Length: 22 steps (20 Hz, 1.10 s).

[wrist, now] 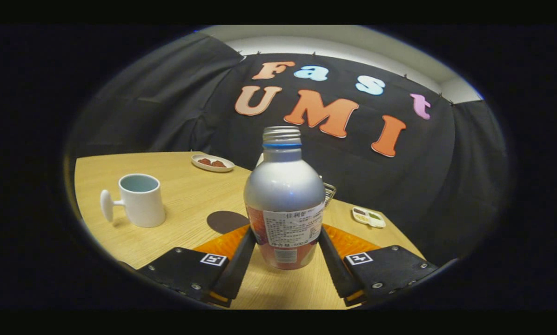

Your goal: Take the bottle from table, then pour the juice into the cup, finally place the bottle on the coaster

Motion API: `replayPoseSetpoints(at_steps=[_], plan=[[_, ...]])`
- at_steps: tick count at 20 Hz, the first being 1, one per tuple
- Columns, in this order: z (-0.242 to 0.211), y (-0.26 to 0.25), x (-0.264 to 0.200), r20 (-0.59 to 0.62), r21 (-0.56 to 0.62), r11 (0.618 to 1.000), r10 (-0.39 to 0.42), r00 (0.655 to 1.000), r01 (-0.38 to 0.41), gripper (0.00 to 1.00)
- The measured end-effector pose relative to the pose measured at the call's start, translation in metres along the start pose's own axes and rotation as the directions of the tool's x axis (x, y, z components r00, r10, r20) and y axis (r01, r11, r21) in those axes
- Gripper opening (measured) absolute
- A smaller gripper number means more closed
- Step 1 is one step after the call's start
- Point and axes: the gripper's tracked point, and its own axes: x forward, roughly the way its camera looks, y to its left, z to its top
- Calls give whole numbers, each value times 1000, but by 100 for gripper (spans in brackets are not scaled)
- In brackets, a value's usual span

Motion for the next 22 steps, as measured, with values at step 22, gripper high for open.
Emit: replayPoseSetpoints(at_steps=[22], plan=[[43,54,40,144,-594,797,-33,989,113,77]])
